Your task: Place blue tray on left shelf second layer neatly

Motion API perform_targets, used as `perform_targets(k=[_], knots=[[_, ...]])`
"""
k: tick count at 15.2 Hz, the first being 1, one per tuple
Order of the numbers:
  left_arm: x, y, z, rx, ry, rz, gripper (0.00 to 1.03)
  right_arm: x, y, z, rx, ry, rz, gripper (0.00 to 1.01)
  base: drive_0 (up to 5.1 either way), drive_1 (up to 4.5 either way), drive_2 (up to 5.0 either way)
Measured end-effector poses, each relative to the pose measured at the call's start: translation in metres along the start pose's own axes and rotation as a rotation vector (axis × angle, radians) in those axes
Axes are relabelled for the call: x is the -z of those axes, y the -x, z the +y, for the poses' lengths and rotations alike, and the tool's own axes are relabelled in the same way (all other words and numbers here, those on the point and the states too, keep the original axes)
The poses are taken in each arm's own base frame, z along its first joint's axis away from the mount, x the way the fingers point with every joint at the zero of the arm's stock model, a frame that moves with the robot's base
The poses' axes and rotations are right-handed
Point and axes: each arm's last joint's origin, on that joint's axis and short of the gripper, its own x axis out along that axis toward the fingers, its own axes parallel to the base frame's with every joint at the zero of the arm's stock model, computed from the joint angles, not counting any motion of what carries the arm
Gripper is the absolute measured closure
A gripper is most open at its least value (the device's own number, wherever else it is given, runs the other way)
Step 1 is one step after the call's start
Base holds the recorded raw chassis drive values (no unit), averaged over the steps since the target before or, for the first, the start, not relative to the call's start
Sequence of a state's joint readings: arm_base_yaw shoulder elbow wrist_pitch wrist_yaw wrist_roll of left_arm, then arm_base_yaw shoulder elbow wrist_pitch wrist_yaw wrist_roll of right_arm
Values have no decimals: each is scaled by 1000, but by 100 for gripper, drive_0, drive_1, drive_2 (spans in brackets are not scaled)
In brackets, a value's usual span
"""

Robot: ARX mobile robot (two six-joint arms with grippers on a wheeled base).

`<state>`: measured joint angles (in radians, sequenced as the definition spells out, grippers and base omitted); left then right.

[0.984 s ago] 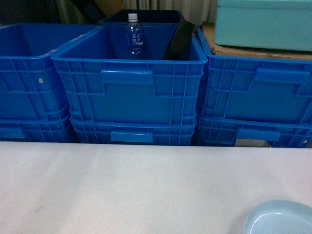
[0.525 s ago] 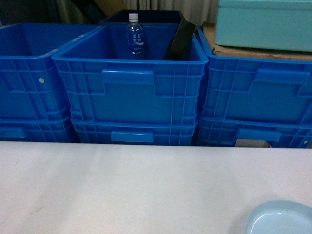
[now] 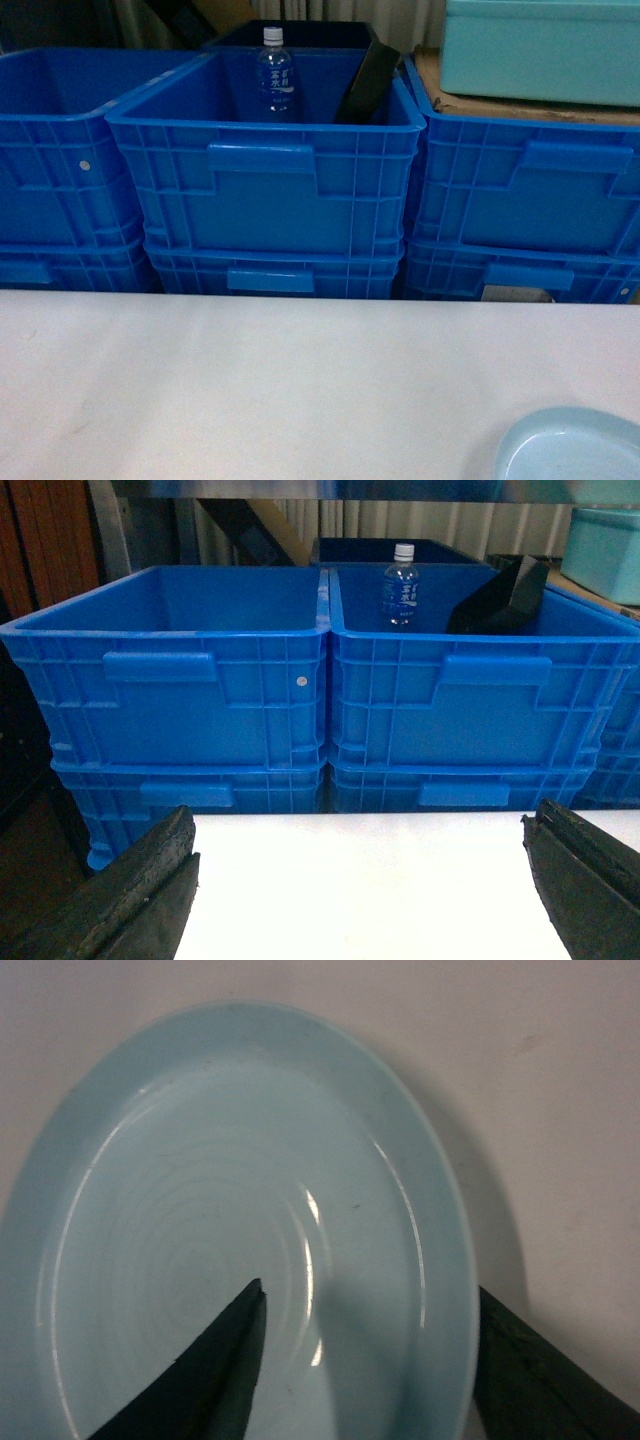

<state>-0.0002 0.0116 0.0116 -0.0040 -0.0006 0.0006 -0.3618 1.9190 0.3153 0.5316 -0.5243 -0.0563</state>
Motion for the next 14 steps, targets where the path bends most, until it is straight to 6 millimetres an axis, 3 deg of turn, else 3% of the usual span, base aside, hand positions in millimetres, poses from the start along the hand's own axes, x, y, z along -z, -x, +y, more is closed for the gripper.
perform_targets(k=[2, 6, 12, 14], knots=[[0, 0, 0, 0, 0, 0, 5, 3, -1, -1, 16, -5, -3, 58, 0, 0, 0], [0, 0, 0, 0, 0, 0, 5, 11, -7, 6, -1, -28, 17, 98, 0, 0, 0], [0, 0, 0, 0, 0, 0, 5, 10, -6, 8, -8, -49, 26, 99, 0, 0, 0], [0, 0, 0, 0, 0, 0, 5, 9, 1, 19, -16, -53, 58, 99, 0, 0, 0]])
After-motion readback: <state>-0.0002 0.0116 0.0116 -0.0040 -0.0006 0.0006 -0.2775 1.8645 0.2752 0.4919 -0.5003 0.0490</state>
